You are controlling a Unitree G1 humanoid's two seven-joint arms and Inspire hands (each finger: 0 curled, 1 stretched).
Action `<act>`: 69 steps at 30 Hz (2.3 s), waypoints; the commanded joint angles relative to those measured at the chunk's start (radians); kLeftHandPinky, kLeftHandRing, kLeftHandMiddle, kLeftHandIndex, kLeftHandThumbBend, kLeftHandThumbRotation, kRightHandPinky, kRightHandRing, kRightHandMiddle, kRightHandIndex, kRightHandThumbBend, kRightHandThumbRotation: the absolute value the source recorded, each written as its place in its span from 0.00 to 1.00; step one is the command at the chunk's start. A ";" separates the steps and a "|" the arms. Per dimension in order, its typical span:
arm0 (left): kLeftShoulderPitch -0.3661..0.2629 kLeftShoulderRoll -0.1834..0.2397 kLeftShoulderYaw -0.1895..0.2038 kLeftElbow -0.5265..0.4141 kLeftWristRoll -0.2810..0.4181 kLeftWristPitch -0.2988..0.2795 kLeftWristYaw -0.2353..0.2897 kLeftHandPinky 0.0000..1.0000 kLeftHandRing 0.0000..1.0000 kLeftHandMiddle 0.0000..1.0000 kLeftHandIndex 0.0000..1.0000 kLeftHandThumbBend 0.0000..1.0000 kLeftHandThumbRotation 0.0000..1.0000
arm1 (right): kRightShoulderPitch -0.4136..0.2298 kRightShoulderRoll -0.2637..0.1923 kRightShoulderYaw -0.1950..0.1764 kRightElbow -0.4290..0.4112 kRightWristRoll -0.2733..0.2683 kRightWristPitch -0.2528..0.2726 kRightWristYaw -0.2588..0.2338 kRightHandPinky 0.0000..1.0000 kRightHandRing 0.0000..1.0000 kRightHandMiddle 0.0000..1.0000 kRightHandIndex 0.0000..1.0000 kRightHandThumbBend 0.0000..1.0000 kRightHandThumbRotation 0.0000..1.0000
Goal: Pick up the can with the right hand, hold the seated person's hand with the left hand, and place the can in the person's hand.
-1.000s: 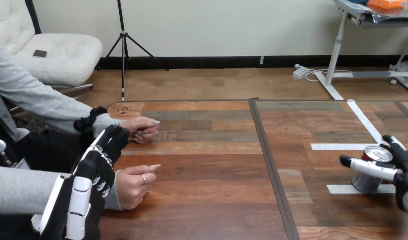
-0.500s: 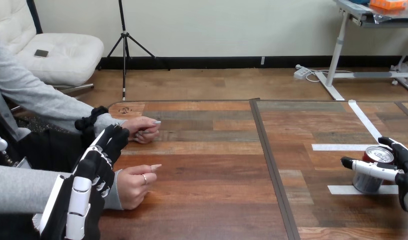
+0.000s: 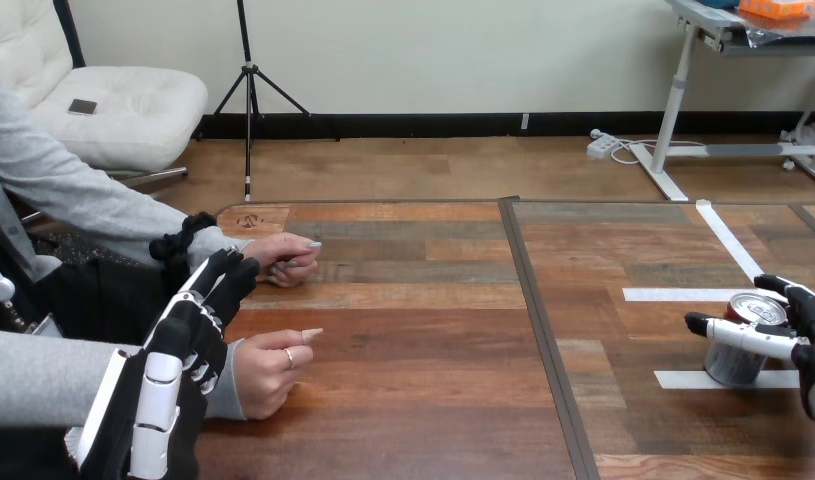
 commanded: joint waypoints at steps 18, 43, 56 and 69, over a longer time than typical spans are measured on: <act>-0.033 0.030 0.004 -0.045 -0.008 -0.010 -0.020 1.00 0.95 0.91 0.90 0.59 1.00 | -0.021 0.005 0.104 0.002 -0.116 0.026 -0.147 0.49 0.55 0.60 0.61 0.76 0.00; -0.023 0.030 0.021 -0.065 0.009 0.001 0.015 0.99 0.94 0.89 0.89 0.61 1.00 | -0.028 -0.012 0.131 -0.004 -0.149 -0.012 -0.181 0.41 0.47 0.50 0.50 0.84 0.00; -0.021 0.037 0.019 -0.065 0.005 0.003 0.020 0.97 0.93 0.88 0.88 0.62 1.00 | -0.042 -0.021 0.139 -0.020 -0.157 -0.035 -0.182 0.34 0.41 0.45 0.48 0.86 0.00; -0.022 0.028 0.017 -0.060 0.013 -0.004 0.029 0.97 0.92 0.87 0.88 0.62 1.00 | -0.060 -0.034 0.149 -0.043 -0.157 -0.078 -0.164 0.32 0.39 0.44 0.46 0.88 0.00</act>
